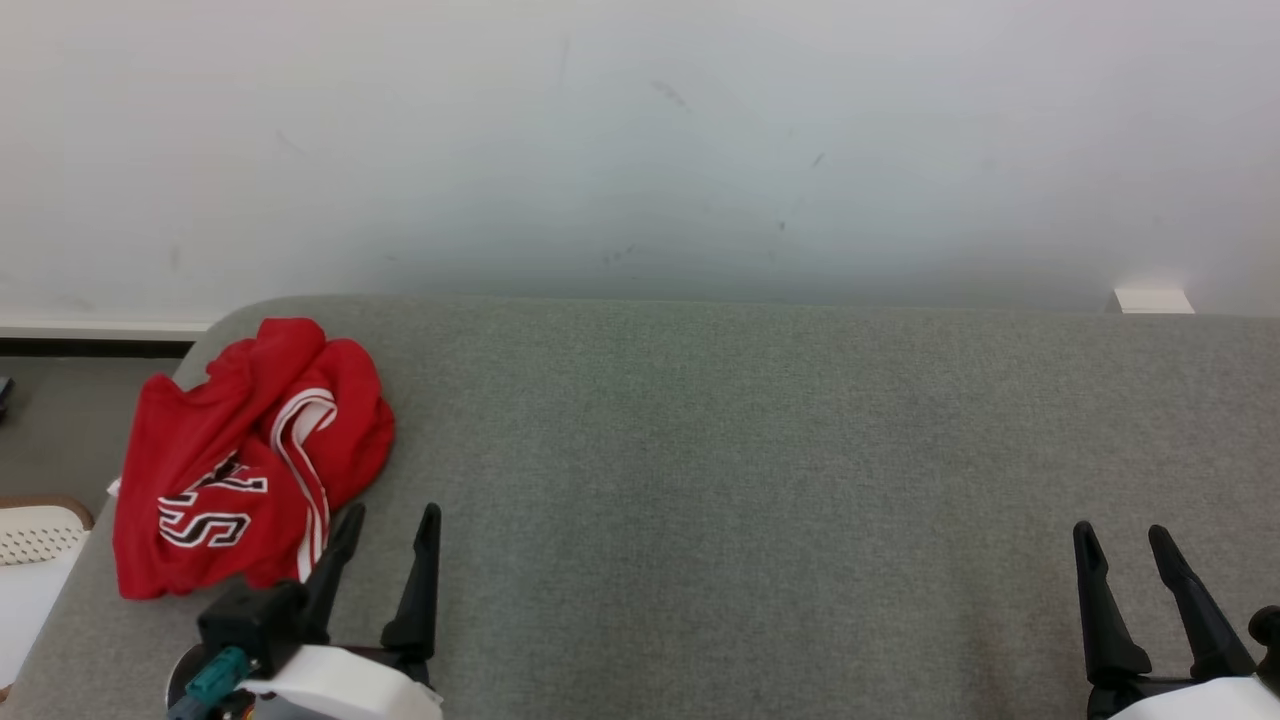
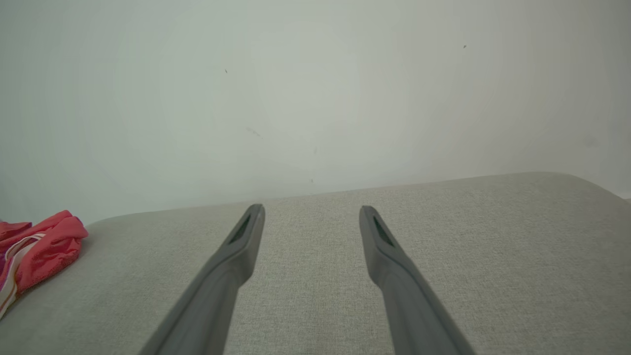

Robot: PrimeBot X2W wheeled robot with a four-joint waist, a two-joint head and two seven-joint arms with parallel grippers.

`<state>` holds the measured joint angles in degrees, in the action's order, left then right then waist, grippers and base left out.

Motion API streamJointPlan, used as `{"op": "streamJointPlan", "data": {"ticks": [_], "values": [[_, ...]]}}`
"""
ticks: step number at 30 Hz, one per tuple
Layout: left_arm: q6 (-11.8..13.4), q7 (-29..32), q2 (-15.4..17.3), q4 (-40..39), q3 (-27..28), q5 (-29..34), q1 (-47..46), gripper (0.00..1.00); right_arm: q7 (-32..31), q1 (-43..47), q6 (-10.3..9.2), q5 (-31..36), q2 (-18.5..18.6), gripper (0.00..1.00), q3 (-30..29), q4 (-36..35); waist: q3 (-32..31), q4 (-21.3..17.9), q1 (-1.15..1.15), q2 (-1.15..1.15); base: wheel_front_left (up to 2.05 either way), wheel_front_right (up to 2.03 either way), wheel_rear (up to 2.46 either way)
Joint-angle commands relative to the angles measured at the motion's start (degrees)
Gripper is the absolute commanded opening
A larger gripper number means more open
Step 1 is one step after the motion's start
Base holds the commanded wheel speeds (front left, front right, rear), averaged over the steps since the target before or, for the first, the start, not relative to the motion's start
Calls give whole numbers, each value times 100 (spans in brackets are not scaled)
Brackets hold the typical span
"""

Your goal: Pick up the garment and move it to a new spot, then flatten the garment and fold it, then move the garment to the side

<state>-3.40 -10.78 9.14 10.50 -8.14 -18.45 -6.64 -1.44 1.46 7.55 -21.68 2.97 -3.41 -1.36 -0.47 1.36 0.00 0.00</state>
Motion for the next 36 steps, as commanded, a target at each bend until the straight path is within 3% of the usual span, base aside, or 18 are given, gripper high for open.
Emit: {"op": "streamJointPlan", "data": {"ticks": [1, 36], "values": [[36, -55, 59, -8, -22, 175, -77, 100, -5, 50, -8, 149, -2, 100, -24, -81, 0, 4, 0, 0, 0, 0, 0], [19, -440, -8, 321, 26, 1414, -37, 100, 204, 287, -12, 1139, -4, 100, -115, -254, -20, 56, 0, 0, 0, 0, 0]]}}
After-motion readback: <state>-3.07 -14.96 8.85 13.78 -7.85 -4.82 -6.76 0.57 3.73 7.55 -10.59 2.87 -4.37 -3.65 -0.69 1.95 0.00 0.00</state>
